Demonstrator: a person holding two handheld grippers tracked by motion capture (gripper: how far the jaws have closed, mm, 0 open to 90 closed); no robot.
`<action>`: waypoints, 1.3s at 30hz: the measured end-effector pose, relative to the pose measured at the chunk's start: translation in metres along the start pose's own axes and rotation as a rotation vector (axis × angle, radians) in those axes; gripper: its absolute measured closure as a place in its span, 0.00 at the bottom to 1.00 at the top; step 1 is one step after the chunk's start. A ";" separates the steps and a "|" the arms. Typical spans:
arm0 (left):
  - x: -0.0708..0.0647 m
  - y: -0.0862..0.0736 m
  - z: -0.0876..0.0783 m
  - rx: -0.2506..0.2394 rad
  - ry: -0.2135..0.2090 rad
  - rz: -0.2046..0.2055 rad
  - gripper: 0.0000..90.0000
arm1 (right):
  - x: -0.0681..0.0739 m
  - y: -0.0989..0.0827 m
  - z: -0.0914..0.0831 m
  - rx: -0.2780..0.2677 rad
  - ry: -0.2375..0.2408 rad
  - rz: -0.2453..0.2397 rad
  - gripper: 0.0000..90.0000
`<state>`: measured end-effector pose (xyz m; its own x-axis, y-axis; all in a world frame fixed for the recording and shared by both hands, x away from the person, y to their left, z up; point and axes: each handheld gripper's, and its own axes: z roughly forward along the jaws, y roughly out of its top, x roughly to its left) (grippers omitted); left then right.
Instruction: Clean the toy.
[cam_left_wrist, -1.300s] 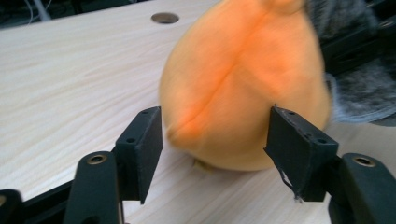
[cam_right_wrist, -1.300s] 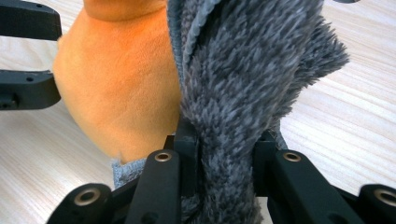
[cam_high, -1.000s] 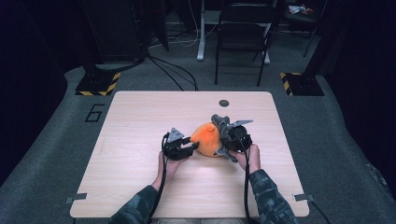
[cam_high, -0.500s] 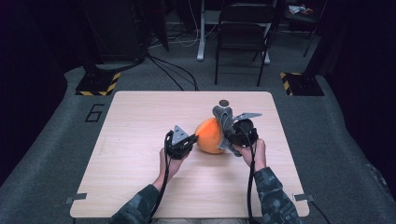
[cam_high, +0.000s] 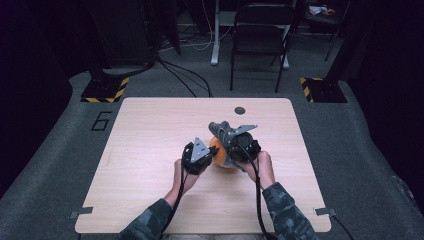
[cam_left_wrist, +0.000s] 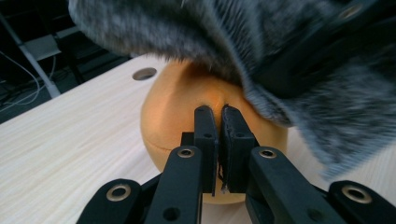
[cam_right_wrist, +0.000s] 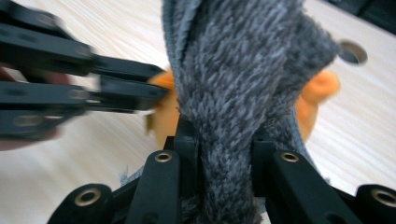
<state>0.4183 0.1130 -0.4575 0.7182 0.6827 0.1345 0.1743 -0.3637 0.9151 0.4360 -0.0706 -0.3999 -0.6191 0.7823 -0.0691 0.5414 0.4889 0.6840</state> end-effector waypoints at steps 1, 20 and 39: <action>-0.001 -0.001 0.002 0.007 -0.004 -0.001 0.96 | -0.002 -0.002 0.003 0.007 -0.006 0.005 0.81; -0.001 -0.004 0.003 0.001 -0.059 -0.007 0.96 | -0.046 -0.011 -0.009 -0.059 -0.026 0.136 0.81; -0.016 -0.004 0.004 0.019 -0.089 0.051 0.96 | -0.024 -0.003 -0.002 -0.045 0.023 0.073 0.81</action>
<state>0.4092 0.1012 -0.4654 0.7834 0.6043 0.1454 0.1481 -0.4087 0.9006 0.4475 -0.0917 -0.3990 -0.5923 0.8057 -0.0019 0.5594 0.4130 0.7187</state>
